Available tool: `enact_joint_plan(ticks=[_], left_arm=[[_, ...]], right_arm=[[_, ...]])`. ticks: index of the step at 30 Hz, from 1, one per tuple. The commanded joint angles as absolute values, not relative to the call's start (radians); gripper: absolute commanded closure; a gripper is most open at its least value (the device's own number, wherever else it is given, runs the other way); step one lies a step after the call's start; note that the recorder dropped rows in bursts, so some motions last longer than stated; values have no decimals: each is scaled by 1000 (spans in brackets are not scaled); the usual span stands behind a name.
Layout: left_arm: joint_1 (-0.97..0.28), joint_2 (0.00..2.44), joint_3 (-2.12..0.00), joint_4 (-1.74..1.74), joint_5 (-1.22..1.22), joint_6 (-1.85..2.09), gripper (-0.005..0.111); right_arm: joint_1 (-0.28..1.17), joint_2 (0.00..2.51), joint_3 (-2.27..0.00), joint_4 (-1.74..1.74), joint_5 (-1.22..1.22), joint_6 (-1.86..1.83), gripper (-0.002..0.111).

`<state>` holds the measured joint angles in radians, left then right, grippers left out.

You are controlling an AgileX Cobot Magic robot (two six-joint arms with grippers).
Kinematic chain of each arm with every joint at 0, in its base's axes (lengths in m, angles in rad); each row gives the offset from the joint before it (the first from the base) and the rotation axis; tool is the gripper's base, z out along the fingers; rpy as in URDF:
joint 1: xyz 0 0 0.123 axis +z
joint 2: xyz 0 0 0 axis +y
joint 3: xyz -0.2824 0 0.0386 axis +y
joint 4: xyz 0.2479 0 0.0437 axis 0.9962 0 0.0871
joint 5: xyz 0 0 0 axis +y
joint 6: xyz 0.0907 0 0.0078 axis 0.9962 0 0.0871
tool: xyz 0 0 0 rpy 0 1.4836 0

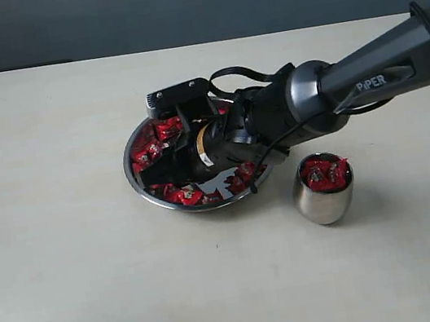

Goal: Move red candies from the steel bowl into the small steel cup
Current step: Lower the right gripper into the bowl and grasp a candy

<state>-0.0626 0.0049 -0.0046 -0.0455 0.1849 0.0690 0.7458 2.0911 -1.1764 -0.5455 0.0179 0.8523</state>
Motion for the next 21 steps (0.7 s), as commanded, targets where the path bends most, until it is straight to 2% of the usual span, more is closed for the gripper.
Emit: enact_joint_plan(ticks=[1, 17, 21], left_arm=[[-62, 0, 0, -47, 180, 68, 105], [-62, 0, 0, -47, 182, 68, 105], [-62, 0, 0, -47, 182, 68, 105]], right_arm=[[748, 2090, -1182, -521, 12, 848, 70], [778, 2119, -1182, -480, 10, 848, 70], [778, 2119, -1182, -480, 17, 848, 77]])
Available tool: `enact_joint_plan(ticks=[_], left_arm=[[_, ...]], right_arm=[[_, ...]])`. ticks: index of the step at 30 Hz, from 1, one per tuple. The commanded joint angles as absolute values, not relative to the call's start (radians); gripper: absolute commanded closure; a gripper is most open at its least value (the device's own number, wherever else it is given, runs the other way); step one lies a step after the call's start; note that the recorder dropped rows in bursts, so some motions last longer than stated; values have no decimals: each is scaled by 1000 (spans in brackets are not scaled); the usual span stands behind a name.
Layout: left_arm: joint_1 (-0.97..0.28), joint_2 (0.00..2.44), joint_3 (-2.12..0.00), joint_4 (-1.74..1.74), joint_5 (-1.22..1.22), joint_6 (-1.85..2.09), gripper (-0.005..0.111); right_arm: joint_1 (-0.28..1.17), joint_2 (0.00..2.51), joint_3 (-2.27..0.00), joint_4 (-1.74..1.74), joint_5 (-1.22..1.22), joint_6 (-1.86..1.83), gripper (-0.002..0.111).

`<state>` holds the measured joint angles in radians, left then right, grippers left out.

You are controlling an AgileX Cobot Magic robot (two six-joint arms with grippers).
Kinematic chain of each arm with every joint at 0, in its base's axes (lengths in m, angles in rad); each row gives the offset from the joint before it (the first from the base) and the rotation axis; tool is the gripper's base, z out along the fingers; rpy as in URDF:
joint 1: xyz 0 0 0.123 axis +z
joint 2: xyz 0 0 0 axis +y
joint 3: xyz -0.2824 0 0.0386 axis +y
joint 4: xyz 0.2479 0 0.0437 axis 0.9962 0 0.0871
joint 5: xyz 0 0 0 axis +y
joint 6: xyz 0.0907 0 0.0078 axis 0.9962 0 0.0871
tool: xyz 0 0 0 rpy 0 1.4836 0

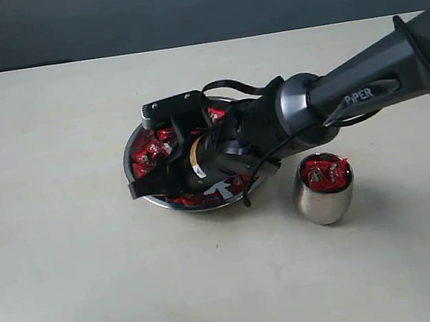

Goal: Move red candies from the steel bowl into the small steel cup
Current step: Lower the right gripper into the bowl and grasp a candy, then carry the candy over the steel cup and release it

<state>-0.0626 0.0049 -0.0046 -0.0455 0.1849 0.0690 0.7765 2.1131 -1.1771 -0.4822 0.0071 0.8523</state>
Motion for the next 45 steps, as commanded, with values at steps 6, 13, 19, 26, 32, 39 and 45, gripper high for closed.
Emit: enact_joint_plan(ticks=[6, 13, 19, 26, 32, 39, 45], left_arm=[[-62, 0, 0, -47, 182, 68, 105], [-62, 0, 0, -47, 180, 68, 105], [-62, 0, 0, -47, 180, 68, 105], [-62, 0, 0, -47, 180, 68, 105], [-62, 0, 0, -47, 180, 68, 105], [-62, 0, 0, -47, 180, 68, 105], [-62, 0, 0, -47, 180, 68, 105]], right_arm=[[778, 2119, -1182, -480, 17, 848, 106], [768, 2063, -1182, -482, 72, 848, 109], [670, 1898, -1182, -495, 198, 848, 109], [652, 1596, -1040, -639, 490, 851, 109], [652, 1465, -857, -645, 490, 868, 109], [652, 1471, -753, -637, 430, 893, 109], [652, 1471, -753, -618, 442, 893, 109]])
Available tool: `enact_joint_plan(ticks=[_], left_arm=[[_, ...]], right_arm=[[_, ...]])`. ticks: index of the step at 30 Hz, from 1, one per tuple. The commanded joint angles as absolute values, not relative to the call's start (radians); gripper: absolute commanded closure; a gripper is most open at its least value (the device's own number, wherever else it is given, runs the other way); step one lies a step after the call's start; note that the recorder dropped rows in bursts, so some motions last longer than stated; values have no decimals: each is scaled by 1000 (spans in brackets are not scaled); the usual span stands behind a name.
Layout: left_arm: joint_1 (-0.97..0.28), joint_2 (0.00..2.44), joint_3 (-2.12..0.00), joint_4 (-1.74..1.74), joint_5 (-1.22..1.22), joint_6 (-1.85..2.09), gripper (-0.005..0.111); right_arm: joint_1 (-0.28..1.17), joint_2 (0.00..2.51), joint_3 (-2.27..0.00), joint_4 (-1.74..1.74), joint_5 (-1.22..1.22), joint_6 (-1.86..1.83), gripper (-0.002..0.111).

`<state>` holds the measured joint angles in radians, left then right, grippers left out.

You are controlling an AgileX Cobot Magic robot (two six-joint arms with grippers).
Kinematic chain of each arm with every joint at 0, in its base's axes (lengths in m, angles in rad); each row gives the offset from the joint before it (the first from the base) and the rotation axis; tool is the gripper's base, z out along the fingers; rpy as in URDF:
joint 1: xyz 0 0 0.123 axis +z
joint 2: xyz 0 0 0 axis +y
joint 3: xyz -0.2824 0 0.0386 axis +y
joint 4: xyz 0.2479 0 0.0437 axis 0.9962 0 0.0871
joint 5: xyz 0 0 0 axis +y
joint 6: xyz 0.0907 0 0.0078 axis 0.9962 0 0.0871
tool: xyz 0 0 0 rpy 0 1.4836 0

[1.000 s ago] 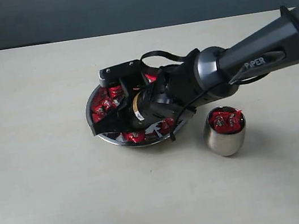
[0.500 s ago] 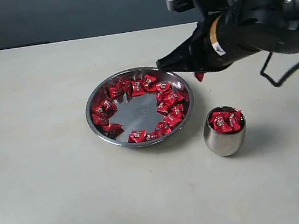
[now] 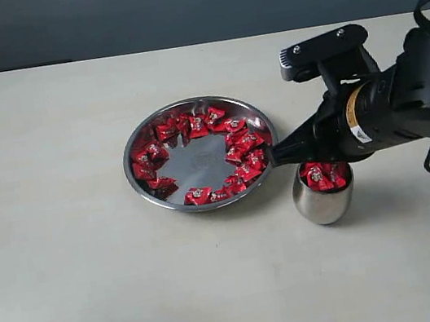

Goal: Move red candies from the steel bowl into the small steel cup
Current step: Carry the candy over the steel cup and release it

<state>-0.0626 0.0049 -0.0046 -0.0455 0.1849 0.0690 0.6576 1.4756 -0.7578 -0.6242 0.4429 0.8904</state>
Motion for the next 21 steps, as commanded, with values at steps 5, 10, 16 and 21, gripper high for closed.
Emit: enact_joint_plan(ticks=[5, 10, 16, 21], left_arm=[[-62, 0, 0, -47, 180, 68, 105], [-62, 0, 0, -47, 180, 68, 105], [-62, 0, 0, -47, 180, 68, 105], [-62, 0, 0, -47, 180, 68, 105]], right_arm=[[652, 1471, -753, -618, 500, 888, 109], [652, 1471, -753, -618, 499, 882, 109], [652, 1471, -753, -618, 489, 859, 101], [652, 1471, -753, -610, 469, 843, 92]])
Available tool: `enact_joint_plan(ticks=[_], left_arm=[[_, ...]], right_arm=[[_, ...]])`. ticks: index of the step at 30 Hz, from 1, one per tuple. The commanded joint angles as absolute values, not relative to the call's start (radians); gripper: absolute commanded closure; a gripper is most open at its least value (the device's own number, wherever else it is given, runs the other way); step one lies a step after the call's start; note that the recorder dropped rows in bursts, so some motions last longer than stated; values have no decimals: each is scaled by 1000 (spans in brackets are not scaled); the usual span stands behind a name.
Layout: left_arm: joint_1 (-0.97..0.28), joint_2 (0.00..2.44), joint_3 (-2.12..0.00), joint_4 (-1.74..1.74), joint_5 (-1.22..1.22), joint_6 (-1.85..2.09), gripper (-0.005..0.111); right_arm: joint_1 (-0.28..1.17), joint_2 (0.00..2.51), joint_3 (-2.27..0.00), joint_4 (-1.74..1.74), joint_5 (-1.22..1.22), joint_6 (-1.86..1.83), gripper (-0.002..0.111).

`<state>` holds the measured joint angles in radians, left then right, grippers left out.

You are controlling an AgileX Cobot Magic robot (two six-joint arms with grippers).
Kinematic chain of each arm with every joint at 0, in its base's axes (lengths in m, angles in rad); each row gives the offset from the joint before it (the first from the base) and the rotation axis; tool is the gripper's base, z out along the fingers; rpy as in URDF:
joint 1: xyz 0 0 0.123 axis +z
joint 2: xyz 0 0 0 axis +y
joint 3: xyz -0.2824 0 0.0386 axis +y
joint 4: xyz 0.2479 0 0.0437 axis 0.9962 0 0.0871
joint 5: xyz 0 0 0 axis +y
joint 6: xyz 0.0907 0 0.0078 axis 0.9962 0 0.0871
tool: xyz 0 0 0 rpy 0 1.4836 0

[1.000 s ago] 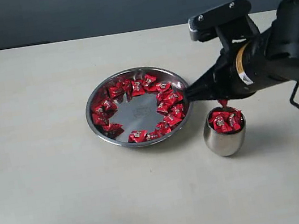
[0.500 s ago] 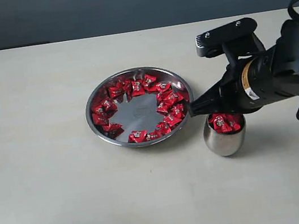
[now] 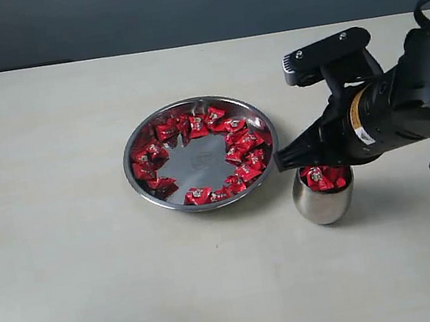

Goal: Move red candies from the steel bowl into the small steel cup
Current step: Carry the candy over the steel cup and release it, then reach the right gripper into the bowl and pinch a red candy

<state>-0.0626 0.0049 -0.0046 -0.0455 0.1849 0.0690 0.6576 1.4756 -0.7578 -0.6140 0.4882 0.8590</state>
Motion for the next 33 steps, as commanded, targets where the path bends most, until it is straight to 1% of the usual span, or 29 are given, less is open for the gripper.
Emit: enact_joint_plan(ticks=[1, 12, 19, 21, 27, 33], left_arm=[[-62, 0, 0, -47, 180, 68, 105], [-62, 0, 0, -47, 180, 68, 105], [-62, 0, 0, -47, 180, 68, 105], [-62, 0, 0, -47, 180, 68, 105], [-62, 0, 0, -47, 180, 68, 105], [-62, 0, 0, -47, 180, 68, 105]], right_arm=[[652, 1471, -753, -610, 464, 843, 92], [652, 1471, -753, -662, 416, 843, 92], [652, 1471, -755, -662, 217, 843, 92], [652, 1474, -755, -662, 155, 843, 90], [652, 1524, -755, -662, 0, 843, 78], [652, 1640, -819, -660, -57, 843, 77]])
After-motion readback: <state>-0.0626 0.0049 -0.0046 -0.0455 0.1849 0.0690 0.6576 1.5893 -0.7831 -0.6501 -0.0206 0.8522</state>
